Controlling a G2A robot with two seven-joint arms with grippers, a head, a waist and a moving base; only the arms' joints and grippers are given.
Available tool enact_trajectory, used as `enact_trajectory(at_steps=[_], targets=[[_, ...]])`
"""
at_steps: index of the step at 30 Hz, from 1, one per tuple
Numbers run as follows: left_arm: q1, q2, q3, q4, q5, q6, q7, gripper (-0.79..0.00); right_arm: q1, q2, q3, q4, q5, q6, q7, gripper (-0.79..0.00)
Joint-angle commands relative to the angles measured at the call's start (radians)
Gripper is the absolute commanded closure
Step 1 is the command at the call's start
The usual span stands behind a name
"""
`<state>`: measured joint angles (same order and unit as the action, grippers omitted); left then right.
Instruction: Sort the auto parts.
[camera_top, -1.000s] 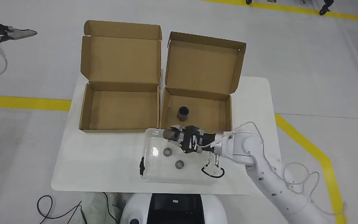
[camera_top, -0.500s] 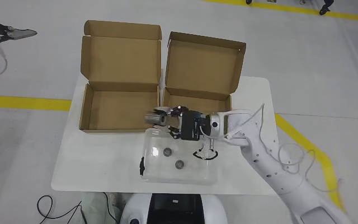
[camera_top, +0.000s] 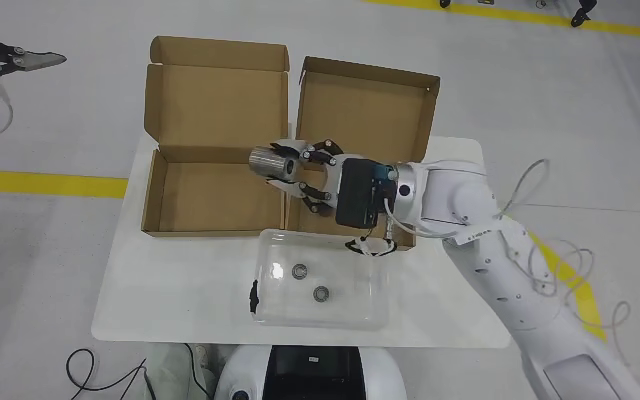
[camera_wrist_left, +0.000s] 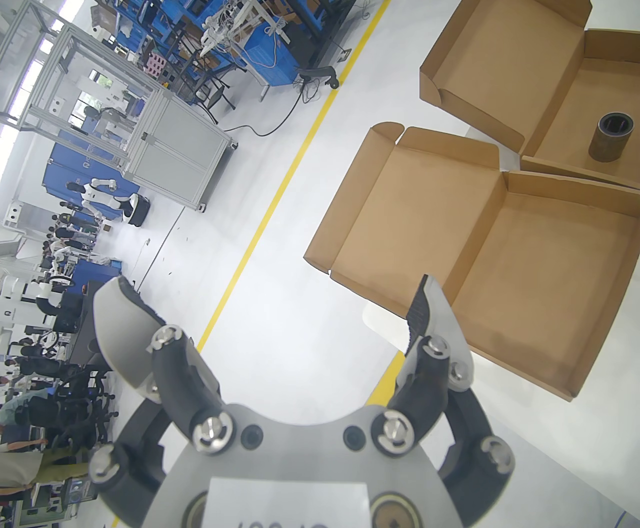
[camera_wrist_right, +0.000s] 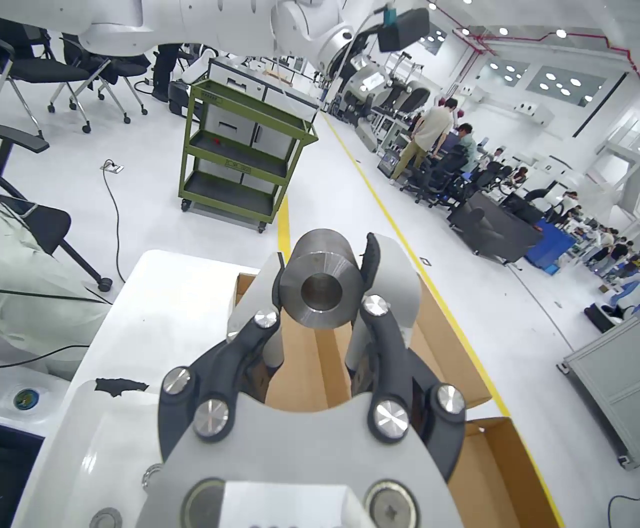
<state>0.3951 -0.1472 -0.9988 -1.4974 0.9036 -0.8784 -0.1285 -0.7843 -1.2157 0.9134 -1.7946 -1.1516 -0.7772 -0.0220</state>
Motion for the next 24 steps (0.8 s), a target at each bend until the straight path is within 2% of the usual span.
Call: enact_trajectory(at_steps=[1, 13, 24], targets=[[0.000, 0.000, 0.000, 0.000, 0.000, 0.000, 0.000, -0.785, 0.006, -0.001, 0.007, -0.012, 0.002, 0.004, 0.002, 0.000], [0.000, 0.000, 0.000, 0.000, 0.000, 0.000, 0.000, -0.785, 0.032, -0.007, 0.056, -0.039, 0.015, 0.016, -0.055, 0.000], [0.000, 0.000, 0.000, 0.000, 0.000, 0.000, 0.000, -0.785, 0.028, -0.009, 0.064, -0.060, 0.003, 0.014, -0.020, 0.000]])
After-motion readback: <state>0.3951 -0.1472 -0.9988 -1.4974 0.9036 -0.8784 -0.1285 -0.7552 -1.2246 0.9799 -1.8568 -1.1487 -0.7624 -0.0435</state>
